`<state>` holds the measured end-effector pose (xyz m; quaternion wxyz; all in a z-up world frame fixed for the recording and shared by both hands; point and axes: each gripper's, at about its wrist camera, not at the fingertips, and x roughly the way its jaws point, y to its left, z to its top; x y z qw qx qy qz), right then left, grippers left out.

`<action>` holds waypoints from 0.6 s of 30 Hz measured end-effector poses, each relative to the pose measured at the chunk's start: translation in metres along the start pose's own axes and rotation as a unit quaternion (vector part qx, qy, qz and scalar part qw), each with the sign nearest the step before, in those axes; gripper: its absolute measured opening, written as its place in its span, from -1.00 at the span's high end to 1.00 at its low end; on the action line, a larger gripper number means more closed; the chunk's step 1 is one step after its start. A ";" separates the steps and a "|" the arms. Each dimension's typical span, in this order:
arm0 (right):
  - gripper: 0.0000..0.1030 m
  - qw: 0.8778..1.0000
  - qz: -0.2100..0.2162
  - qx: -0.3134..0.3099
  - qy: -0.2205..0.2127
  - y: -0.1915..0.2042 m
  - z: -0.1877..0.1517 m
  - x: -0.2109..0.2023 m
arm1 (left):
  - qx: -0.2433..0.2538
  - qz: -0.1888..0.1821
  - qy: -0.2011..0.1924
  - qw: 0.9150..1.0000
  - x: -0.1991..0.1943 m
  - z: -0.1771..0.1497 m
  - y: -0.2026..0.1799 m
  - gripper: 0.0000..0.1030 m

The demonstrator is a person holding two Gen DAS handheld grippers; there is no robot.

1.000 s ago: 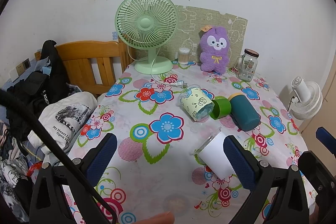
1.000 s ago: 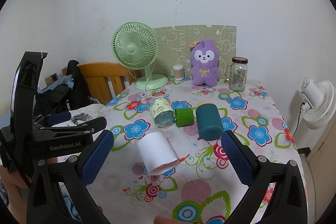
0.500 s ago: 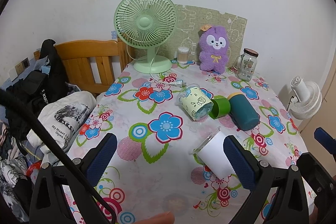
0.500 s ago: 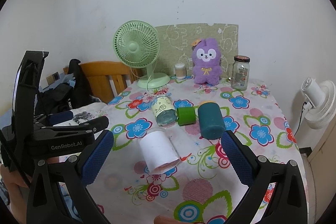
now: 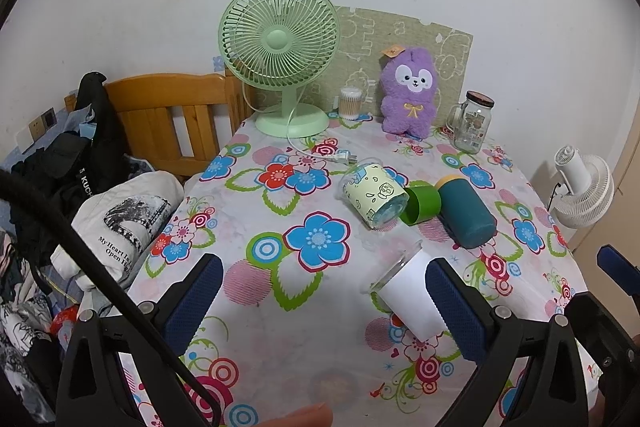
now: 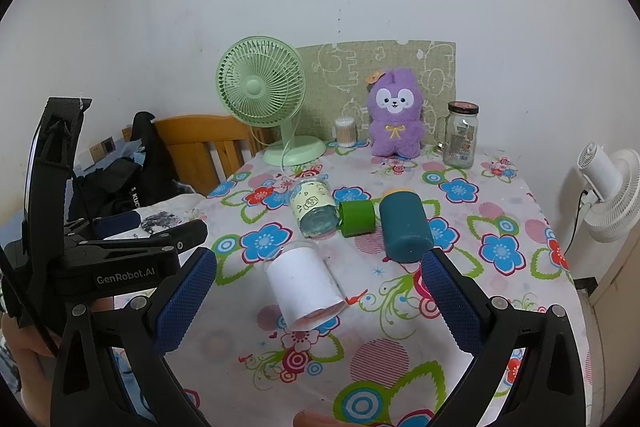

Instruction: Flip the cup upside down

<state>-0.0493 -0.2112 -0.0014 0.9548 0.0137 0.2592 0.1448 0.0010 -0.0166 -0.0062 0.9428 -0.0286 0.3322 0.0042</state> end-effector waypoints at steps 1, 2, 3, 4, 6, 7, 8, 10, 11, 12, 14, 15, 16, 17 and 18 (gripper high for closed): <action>-1.00 1.000 0.000 0.000 0.000 0.000 0.001 0.000 | 0.000 0.000 0.000 1.000 0.000 -0.001 0.000 -0.98; -1.00 1.000 0.000 0.000 0.000 0.000 0.001 0.001 | 0.000 0.000 0.000 1.000 0.000 -0.002 -0.001 -0.98; -1.00 1.000 0.000 0.000 0.001 0.000 0.001 0.001 | 0.000 -0.001 0.000 1.000 0.000 -0.002 -0.001 -0.98; -0.99 1.000 0.000 0.000 0.000 0.000 0.000 0.001 | 0.000 0.000 0.000 1.000 0.000 -0.001 0.000 -0.98; -1.00 1.000 0.000 -0.001 0.001 0.001 0.000 0.001 | 0.000 0.000 0.000 1.000 0.000 -0.001 0.000 -0.98; -1.00 1.000 -0.001 -0.001 0.001 0.000 0.000 0.001 | -0.001 0.000 0.000 1.000 0.000 -0.001 0.000 -0.98; -1.00 1.000 0.000 -0.001 0.001 0.000 0.000 0.001 | -0.001 0.000 0.001 1.000 0.000 -0.001 0.000 -0.98; -1.00 1.000 0.001 -0.005 0.003 0.001 0.002 0.002 | -0.002 0.000 0.001 1.000 0.001 -0.002 0.000 -0.98; -0.99 1.000 0.002 -0.006 0.004 0.001 0.002 0.002 | -0.002 0.000 0.002 1.000 0.001 -0.003 -0.001 -0.98; -1.00 1.000 0.004 -0.007 0.005 0.002 0.002 0.003 | -0.002 0.000 0.002 1.000 0.002 -0.004 -0.001 -0.98; -1.00 1.000 0.011 -0.007 0.009 0.001 0.003 0.004 | -0.004 0.000 0.003 1.000 0.002 -0.007 -0.002 -0.98; -1.00 1.000 0.015 -0.006 0.012 0.001 0.003 0.005 | -0.004 -0.001 0.004 1.000 0.002 -0.006 -0.001 -0.98; -1.00 1.000 0.018 -0.006 0.014 0.001 0.003 0.006 | -0.003 -0.001 0.004 1.000 0.002 -0.006 0.000 -0.98; -1.00 1.000 0.019 -0.007 0.016 0.001 0.003 0.007 | -0.003 -0.001 0.004 1.000 0.002 -0.007 -0.001 -0.98; -0.99 1.000 0.018 -0.008 0.017 0.001 0.002 0.007 | -0.003 -0.001 0.004 1.000 0.002 -0.007 0.000 -0.98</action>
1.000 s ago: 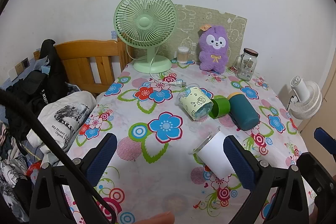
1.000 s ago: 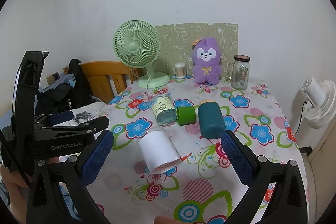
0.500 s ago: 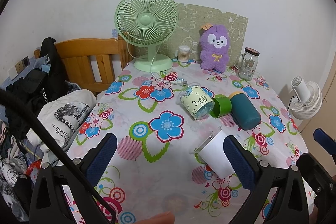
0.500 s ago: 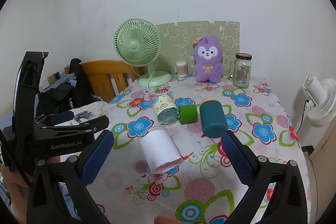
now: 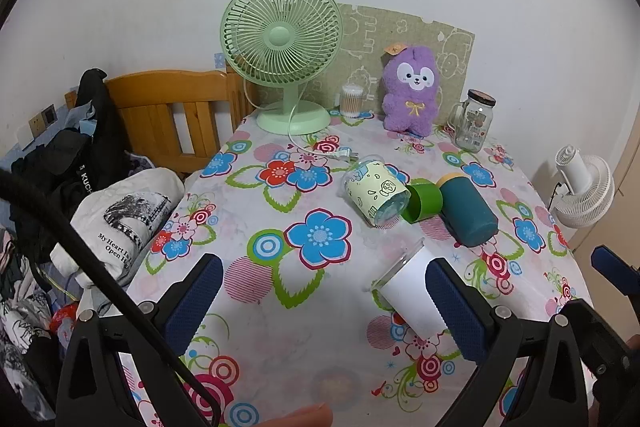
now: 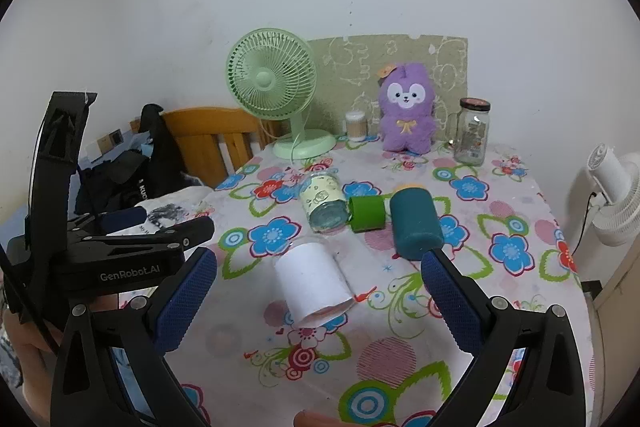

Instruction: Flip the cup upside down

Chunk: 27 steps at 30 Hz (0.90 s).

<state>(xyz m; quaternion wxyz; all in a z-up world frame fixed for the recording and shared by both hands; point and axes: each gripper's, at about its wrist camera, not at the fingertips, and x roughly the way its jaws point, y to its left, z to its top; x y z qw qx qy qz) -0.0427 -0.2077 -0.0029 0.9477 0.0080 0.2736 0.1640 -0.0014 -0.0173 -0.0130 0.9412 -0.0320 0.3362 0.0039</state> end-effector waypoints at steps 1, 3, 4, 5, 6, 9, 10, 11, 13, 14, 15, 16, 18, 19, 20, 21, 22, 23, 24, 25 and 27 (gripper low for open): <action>-0.99 1.000 -0.001 -0.002 0.001 0.001 -0.001 0.000 | 0.000 0.000 0.000 1.000 0.000 0.000 0.000 -0.98; -0.99 1.000 0.000 -0.004 0.003 0.002 -0.002 0.002 | 0.000 0.000 0.002 1.000 0.000 0.000 0.002 -0.98; -1.00 1.000 0.001 -0.004 0.005 0.002 -0.002 0.002 | -0.001 0.000 0.003 1.000 0.000 0.001 0.004 -0.98; -1.00 1.000 0.002 -0.004 0.006 0.002 -0.003 0.003 | -0.001 0.001 0.005 1.000 0.001 0.000 0.005 -0.98; -1.00 1.000 0.002 -0.004 0.008 0.001 -0.003 0.004 | -0.002 0.001 0.007 1.000 0.002 0.000 0.007 -0.98; -0.99 1.000 0.004 -0.001 0.013 0.000 -0.004 0.007 | -0.005 0.003 0.015 1.000 0.006 -0.001 0.010 -0.98; -1.00 1.000 0.004 0.001 0.015 -0.001 -0.004 0.009 | -0.006 0.003 0.017 1.000 0.007 -0.001 0.011 -0.98; -1.00 1.000 0.004 0.002 0.017 -0.001 -0.004 0.010 | -0.006 0.004 0.019 1.000 0.008 -0.002 0.011 -0.98; -1.00 1.000 0.005 0.004 0.022 -0.003 -0.004 0.013 | -0.006 0.005 0.022 1.000 0.011 -0.002 0.012 -0.98; -0.99 1.000 0.005 0.005 0.024 -0.003 -0.005 0.015 | -0.007 0.005 0.025 1.000 0.012 -0.002 0.013 -0.98; -1.00 1.000 0.006 0.006 0.026 -0.004 -0.005 0.016 | -0.006 0.005 0.027 1.000 0.014 -0.002 0.013 -0.98; -0.99 1.000 0.007 0.007 0.028 -0.004 -0.005 0.018 | -0.006 0.004 0.029 1.000 0.015 -0.002 0.014 -0.98; -1.00 0.999 0.006 0.009 0.031 -0.005 -0.005 0.021 | -0.006 0.005 0.033 0.999 0.018 -0.002 0.015 -0.98; -0.99 0.999 0.006 0.010 0.032 -0.004 -0.005 0.022 | -0.006 0.005 0.035 0.999 0.019 -0.002 0.016 -0.98; -1.00 0.999 0.007 0.009 0.032 -0.004 -0.005 0.023 | -0.007 0.004 0.037 0.999 0.021 -0.001 0.016 -0.98; -1.00 0.999 0.007 0.008 0.033 -0.004 -0.004 0.024 | -0.008 0.004 0.038 0.999 0.022 -0.001 0.017 -0.98; -1.00 0.999 0.007 0.007 0.035 -0.004 -0.003 0.026 | -0.009 0.004 0.039 0.999 0.023 -0.001 0.017 -0.98; -1.00 0.999 0.007 0.006 0.036 -0.004 -0.002 0.028 | -0.010 0.005 0.039 0.999 0.024 0.000 0.018 -0.98; -1.00 0.999 0.007 0.004 0.038 -0.004 -0.001 0.030 | -0.012 0.005 0.040 0.999 0.026 0.001 0.020 -0.98; -1.00 0.999 0.011 0.004 0.039 -0.004 0.001 0.033 | -0.013 0.005 0.041 0.999 0.028 0.002 0.021 -0.98; -1.00 0.999 0.021 0.005 0.045 -0.006 0.007 0.041 | -0.014 0.006 0.045 0.999 0.033 0.004 0.022 -0.98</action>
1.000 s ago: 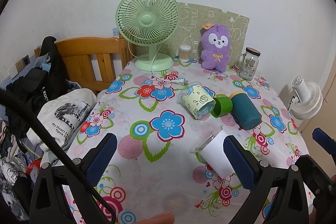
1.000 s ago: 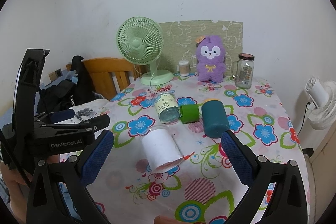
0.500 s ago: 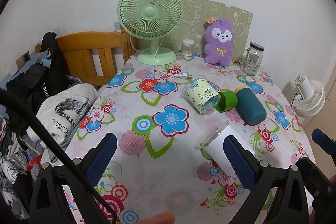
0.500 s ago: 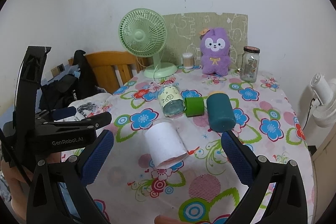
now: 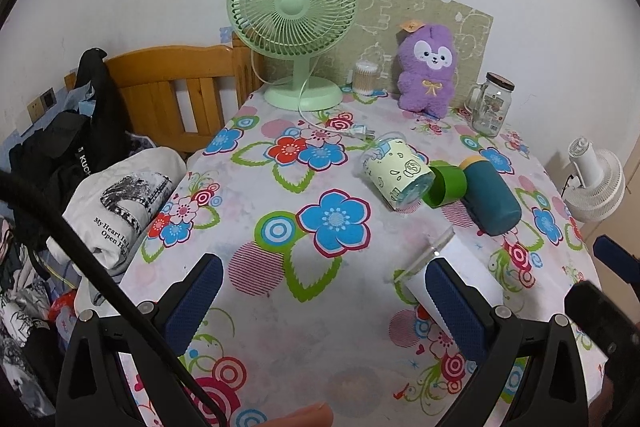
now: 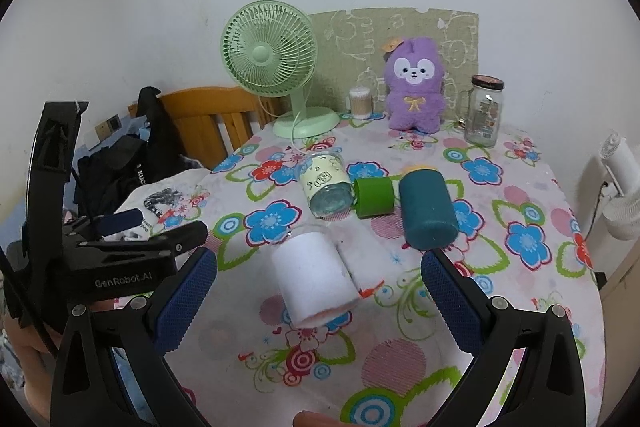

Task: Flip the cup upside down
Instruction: 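Reach the right gripper to the green-sleeved clear cup and grasp it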

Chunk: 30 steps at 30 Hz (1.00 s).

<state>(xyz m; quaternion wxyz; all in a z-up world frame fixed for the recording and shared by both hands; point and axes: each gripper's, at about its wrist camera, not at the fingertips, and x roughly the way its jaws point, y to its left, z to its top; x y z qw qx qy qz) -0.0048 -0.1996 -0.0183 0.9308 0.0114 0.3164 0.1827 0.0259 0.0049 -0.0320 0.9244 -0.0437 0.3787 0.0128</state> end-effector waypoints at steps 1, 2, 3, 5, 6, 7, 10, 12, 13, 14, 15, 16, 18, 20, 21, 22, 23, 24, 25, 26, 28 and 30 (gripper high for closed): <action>-1.00 1.000 0.005 0.001 0.003 -0.001 0.005 0.004 | 0.000 0.000 0.003 1.000 0.003 0.002 0.001 -0.98; -0.99 1.000 0.010 0.001 0.005 -0.001 0.009 0.009 | -0.002 0.000 0.005 1.000 0.007 0.005 0.002 -0.98; -1.00 1.000 0.017 0.000 0.006 -0.001 0.014 0.014 | -0.004 0.001 0.007 1.000 0.010 0.007 0.005 -0.98; -1.00 0.999 0.028 -0.001 0.015 -0.002 0.024 0.027 | -0.009 0.002 0.012 1.000 0.018 0.012 0.008 -0.98; -0.99 0.999 0.031 -0.003 0.022 -0.002 0.028 0.034 | -0.009 0.003 0.014 1.000 0.023 0.015 0.010 -0.98; -0.99 0.999 0.035 -0.008 0.029 -0.002 0.033 0.043 | -0.008 0.005 0.017 1.000 0.027 0.017 0.011 -0.98; -1.00 0.998 0.043 -0.021 0.049 -0.003 0.046 0.068 | -0.006 0.010 0.028 1.000 0.044 0.026 0.014 -0.98; -1.00 0.997 0.048 -0.028 0.062 -0.005 0.054 0.087 | -0.008 0.008 0.038 0.999 0.056 0.031 0.017 -0.98; -0.99 0.996 0.048 -0.030 0.067 -0.006 0.056 0.094 | -0.009 0.006 0.044 0.999 0.063 0.034 0.019 -0.98; -1.00 0.996 0.049 -0.034 0.072 -0.006 0.060 0.104 | -0.011 0.003 0.051 0.999 0.070 0.038 0.020 -0.98; -0.99 0.995 0.049 -0.040 0.078 -0.006 0.064 0.114 | -0.012 0.002 0.055 0.998 0.075 0.040 0.021 -0.98; -0.99 0.994 0.048 -0.045 0.082 -0.006 0.067 0.121 | -0.012 0.003 0.058 0.998 0.080 0.043 0.022 -0.98; -0.99 0.993 0.047 -0.058 0.090 -0.005 0.072 0.136 | -0.009 0.006 0.066 0.998 0.092 0.047 0.021 -0.98; -0.99 0.992 0.048 -0.069 0.098 -0.003 0.076 0.151 | -0.005 0.006 0.074 0.997 0.103 0.050 0.020 -0.98; -0.99 0.991 0.051 -0.072 0.102 -0.003 0.077 0.158 | -0.003 0.006 0.078 0.997 0.108 0.050 0.019 -0.98; -0.99 0.990 0.053 -0.076 0.107 -0.002 0.078 0.165 | -0.001 0.006 0.083 0.997 0.113 0.051 0.018 -0.98; -0.99 0.989 0.053 -0.081 0.110 0.000 0.079 0.171 | 0.002 0.006 0.088 0.996 0.118 0.051 0.018 -0.98; -0.99 0.989 0.053 -0.087 0.110 0.001 0.080 0.176 | 0.004 0.005 0.093 0.996 0.124 0.051 0.018 -0.98; -0.99 0.988 0.052 -0.091 0.112 0.001 0.080 0.180 | 0.004 0.005 0.097 0.995 0.128 0.051 0.018 -0.98; -0.99 0.987 0.053 -0.094 0.115 0.001 0.080 0.185 | 0.006 0.004 0.101 0.995 0.132 0.051 0.017 -0.98; -0.99 0.987 0.053 -0.094 0.123 0.000 0.080 0.195 | 0.008 0.002 0.111 0.994 0.141 0.050 0.017 -0.98; -0.99 0.986 0.056 -0.089 0.130 -0.002 0.079 0.203 | 0.012 0.002 0.116 0.993 0.147 0.050 0.016 -0.98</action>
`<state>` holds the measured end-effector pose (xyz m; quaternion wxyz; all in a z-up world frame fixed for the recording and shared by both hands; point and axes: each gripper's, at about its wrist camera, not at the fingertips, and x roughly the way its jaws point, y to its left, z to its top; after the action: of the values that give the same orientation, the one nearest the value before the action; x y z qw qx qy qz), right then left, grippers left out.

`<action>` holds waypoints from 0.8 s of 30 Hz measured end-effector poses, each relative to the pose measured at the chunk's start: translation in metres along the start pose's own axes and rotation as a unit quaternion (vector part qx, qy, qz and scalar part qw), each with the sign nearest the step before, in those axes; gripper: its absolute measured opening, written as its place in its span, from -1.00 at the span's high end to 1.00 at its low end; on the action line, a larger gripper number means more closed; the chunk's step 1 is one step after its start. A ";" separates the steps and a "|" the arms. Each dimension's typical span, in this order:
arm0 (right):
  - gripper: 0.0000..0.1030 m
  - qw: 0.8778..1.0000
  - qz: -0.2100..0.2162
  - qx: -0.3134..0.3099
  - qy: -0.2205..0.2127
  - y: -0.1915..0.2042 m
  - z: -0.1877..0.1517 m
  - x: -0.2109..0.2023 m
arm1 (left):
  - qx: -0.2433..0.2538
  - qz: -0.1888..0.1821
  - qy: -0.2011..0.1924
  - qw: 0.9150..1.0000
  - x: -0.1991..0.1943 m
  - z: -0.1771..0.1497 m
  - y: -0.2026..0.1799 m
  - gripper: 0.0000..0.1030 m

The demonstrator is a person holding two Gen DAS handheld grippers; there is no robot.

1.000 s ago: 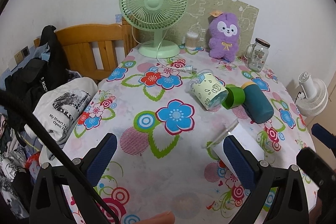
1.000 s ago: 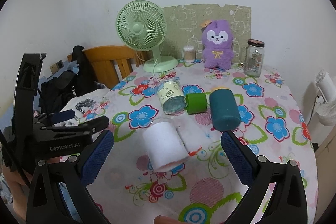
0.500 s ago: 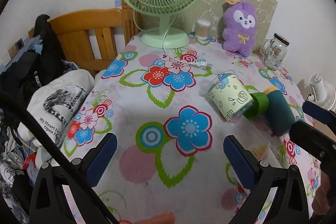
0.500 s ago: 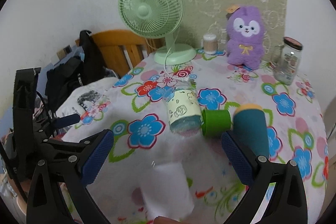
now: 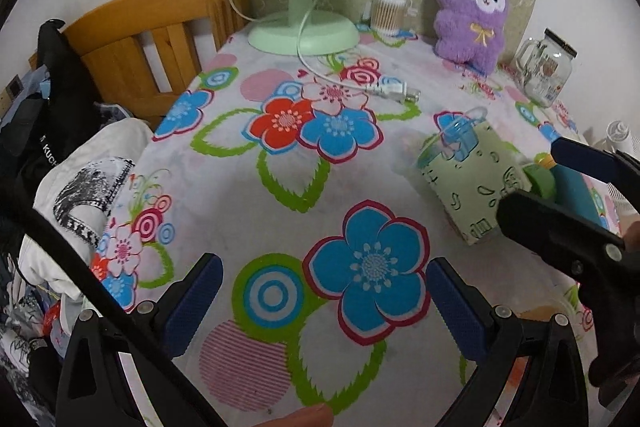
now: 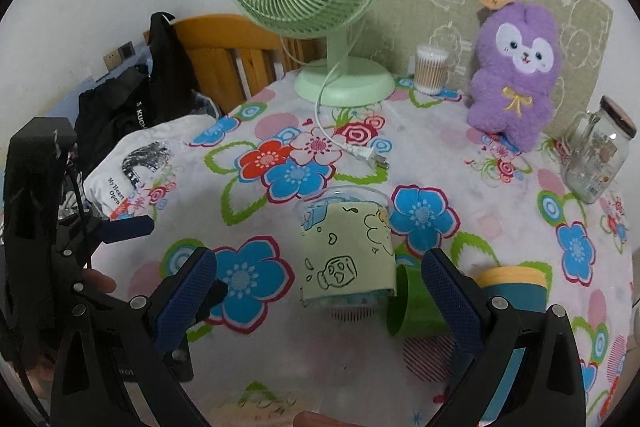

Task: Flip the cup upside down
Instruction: 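Reach the right gripper to the green-sleeved clear cup and grasp it, then lift the green-sleeved cup with the right gripper and turn it upright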

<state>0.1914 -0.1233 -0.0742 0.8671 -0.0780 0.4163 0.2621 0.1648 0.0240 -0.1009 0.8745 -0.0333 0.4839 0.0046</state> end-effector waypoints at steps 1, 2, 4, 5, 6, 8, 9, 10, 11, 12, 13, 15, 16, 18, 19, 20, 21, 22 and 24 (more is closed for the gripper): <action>-0.99 1.000 0.002 0.002 0.003 -0.001 0.000 0.004 | 0.002 0.002 0.001 1.000 0.002 0.000 -0.001 -0.98; -0.99 1.000 0.003 0.002 0.005 -0.001 0.000 0.007 | 0.004 0.004 0.003 1.000 0.004 0.000 -0.002 -0.98; -0.99 1.000 0.005 0.000 0.010 -0.001 0.000 0.013 | 0.007 0.004 0.005 1.000 0.008 0.000 -0.003 -0.98; -0.99 1.000 0.005 0.000 0.012 -0.002 0.000 0.016 | 0.008 0.003 0.006 1.000 0.010 0.000 -0.004 -0.98; -0.99 1.000 0.006 0.001 0.014 -0.003 0.000 0.018 | 0.010 0.002 0.010 1.000 0.012 -0.001 -0.005 -0.98; -0.99 1.000 0.009 0.005 0.019 -0.005 -0.001 0.023 | 0.012 0.001 0.016 1.000 0.017 -0.001 -0.007 -0.98; -0.99 1.000 0.008 0.008 0.023 -0.007 -0.001 0.026 | 0.014 0.001 0.018 1.000 0.018 -0.002 -0.009 -0.98; -0.99 1.000 0.007 0.009 0.025 -0.008 -0.002 0.028 | 0.016 0.002 0.020 1.000 0.020 -0.002 -0.010 -0.98; -0.98 1.000 0.004 0.009 0.028 -0.009 -0.002 0.031 | 0.017 0.002 0.021 1.000 0.022 -0.002 -0.011 -0.98; -0.94 1.000 0.001 0.008 0.029 -0.009 -0.002 0.032 | 0.016 0.001 0.021 1.000 0.022 -0.003 -0.011 -0.98; -0.91 1.000 0.001 0.007 0.030 -0.009 -0.003 0.034 | 0.016 0.001 0.021 1.000 0.023 -0.003 -0.011 -0.98; -0.79 1.000 -0.002 0.004 0.029 -0.009 -0.002 0.036 | 0.017 0.000 0.022 1.000 0.024 -0.003 -0.012 -0.98; -0.76 1.000 -0.006 0.002 0.030 -0.009 -0.002 0.037 | 0.018 -0.001 0.023 1.000 0.024 -0.003 -0.013 -0.98; -0.49 0.999 -0.012 -0.002 0.033 -0.009 -0.002 0.038 | 0.020 -0.003 0.024 0.999 0.025 -0.003 -0.014 -0.98; -0.43 0.999 -0.005 0.001 0.035 -0.010 -0.002 0.038 | 0.021 -0.004 0.024 0.999 0.024 -0.003 -0.015 -0.98; -0.34 0.999 0.003 0.005 0.035 -0.011 -0.002 0.038 | 0.022 -0.004 0.023 0.999 0.024 -0.003 -0.016 -0.98; -0.30 0.999 0.010 0.009 0.034 -0.011 -0.002 0.036 | 0.023 -0.005 0.021 1.000 0.022 -0.003 -0.017 -0.98; -0.30 0.999 0.010 0.010 0.031 -0.011 -0.003 0.034 | 0.025 -0.004 0.018 1.000 0.020 -0.003 -0.018 -0.98; -0.26 1.000 0.004 0.011 0.024 -0.010 -0.004 0.029 | 0.027 -0.004 0.012 1.000 0.015 -0.004 -0.019 -0.98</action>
<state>0.2089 -0.1224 -0.0998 0.8566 -0.0731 0.4404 0.2586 0.1702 0.0040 -0.1148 0.8692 -0.0114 0.4942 -0.0127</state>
